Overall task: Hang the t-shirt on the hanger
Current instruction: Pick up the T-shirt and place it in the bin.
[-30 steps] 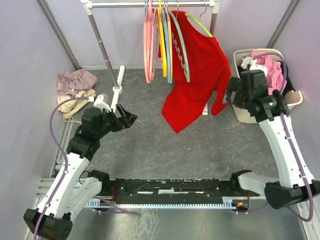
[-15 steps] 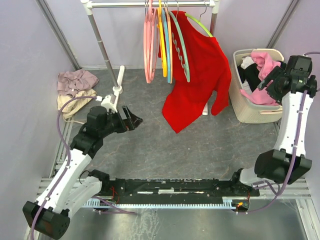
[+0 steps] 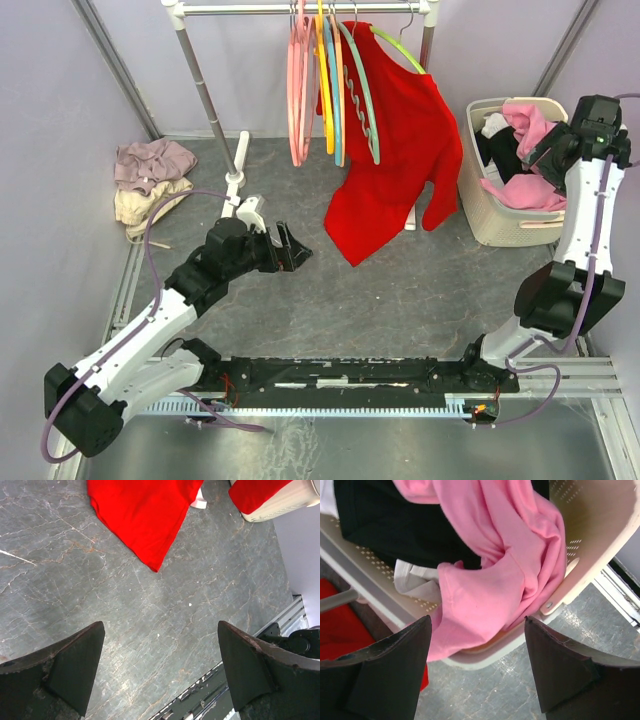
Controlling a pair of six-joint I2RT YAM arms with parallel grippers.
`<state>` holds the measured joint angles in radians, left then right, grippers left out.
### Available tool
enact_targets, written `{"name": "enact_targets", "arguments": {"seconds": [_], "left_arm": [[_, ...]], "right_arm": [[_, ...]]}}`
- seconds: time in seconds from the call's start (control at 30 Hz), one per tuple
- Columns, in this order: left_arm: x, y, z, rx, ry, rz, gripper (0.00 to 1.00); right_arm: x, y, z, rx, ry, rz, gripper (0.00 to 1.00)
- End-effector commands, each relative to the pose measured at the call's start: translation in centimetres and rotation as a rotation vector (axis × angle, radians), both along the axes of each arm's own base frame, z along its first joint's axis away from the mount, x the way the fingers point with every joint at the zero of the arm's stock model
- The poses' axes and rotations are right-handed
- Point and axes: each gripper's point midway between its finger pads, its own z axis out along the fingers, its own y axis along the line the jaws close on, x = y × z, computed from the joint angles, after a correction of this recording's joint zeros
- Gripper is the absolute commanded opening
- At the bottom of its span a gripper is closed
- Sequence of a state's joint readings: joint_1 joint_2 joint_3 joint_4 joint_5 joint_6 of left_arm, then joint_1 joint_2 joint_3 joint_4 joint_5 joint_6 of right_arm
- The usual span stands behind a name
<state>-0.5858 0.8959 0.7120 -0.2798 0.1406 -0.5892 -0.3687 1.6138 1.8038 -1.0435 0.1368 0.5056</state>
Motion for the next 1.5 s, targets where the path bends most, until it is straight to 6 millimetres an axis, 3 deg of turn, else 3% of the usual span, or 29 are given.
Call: {"name": "enact_targets", "arguments": {"seconds": [0.0,0.2,0.3,0.5,0.67,0.77,0.93,1.1,1.3,1.47], "left_arm": [[0.4,-0.7,1.6,-0.064,-0.051,-0.002,0.99],[0.1,-0.5,1.7,-0.074,-0.057,0.000,0.99],[0.0,-0.4,2.1,-0.078,-0.062,0.003,0.99],[-0.1,-0.2,2.5,-0.075,-0.067,0.007,1.00],[-0.2,-0.1,2.7,-0.076,-0.069,0.011,1.00],[-0.2,0.1,2.9,-0.075,-0.072,0.017,1.00],[-0.3,0.4,3.4,-0.067,-0.076,0.025,1.00],[-0.4,0.9,3.9,-0.053,-0.083,0.038,1.00],[-0.4,1.3,4.3,-0.040,-0.087,0.052,1.00],[-0.5,1.6,4.6,-0.033,-0.091,0.061,1.00]], "right_arm": [[1.5,-2.1,0.5,-0.056,-0.022,-0.073,0.81],[2.4,-2.4,-2.3,-0.051,0.034,-0.070,0.79],[2.8,-2.3,-3.4,-0.044,0.052,-0.055,0.71],[3.3,-1.7,-3.8,-0.032,0.051,-0.027,0.42],[3.6,-0.7,-3.2,-0.020,0.028,0.010,0.03],[3.7,0.6,-1.4,-0.039,-0.015,0.044,0.01],[3.1,2.3,4.1,-0.058,-0.167,0.077,0.01],[0.9,3.9,12.8,-0.106,-0.428,0.100,0.01],[-2.9,7.1,22.7,-0.134,-0.744,0.186,0.01],[-7.0,11.4,30.3,-0.109,-1.010,0.329,0.01]]}}
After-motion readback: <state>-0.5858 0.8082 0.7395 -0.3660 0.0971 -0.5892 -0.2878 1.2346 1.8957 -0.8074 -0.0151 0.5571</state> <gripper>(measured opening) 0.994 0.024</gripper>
